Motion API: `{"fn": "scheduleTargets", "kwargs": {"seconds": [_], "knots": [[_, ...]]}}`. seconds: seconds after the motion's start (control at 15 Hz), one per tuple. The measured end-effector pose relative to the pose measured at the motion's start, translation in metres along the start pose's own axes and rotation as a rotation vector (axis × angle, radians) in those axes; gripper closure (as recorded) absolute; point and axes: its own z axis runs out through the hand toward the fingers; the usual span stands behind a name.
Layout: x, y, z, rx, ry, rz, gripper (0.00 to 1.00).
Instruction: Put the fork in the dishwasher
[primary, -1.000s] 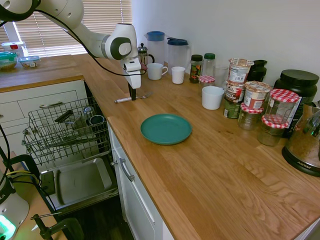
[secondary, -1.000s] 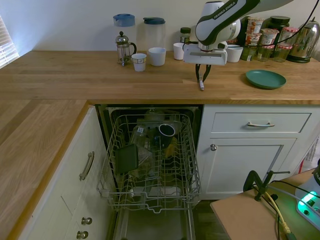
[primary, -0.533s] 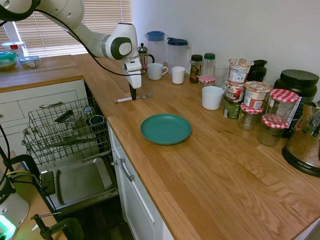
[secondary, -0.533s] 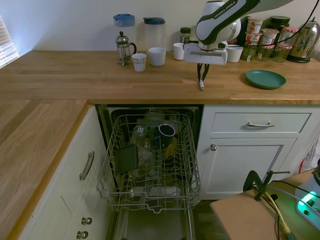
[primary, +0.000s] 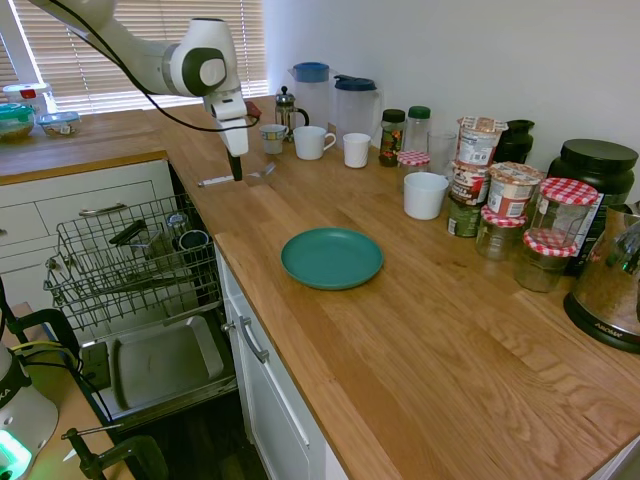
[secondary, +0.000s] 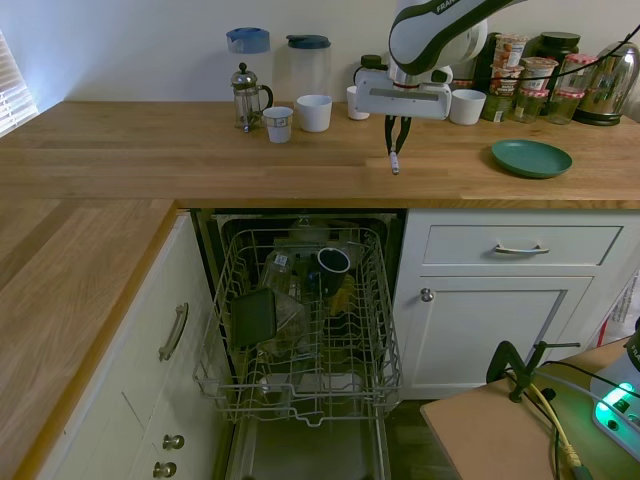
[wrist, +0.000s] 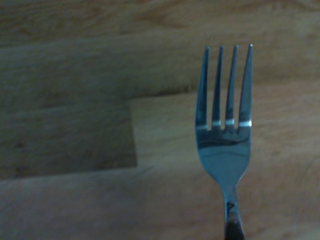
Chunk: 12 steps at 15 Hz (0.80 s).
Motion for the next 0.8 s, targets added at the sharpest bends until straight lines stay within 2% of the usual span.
{"fn": "scheduleTargets", "kwargs": {"seconds": [0.4,0.8], "knots": [[-0.102,0.043,0.0,-0.018,-0.016,-0.036,1.0],[-0.115,0.061,0.017,-0.038,0.005,-0.052,1.0]]}}
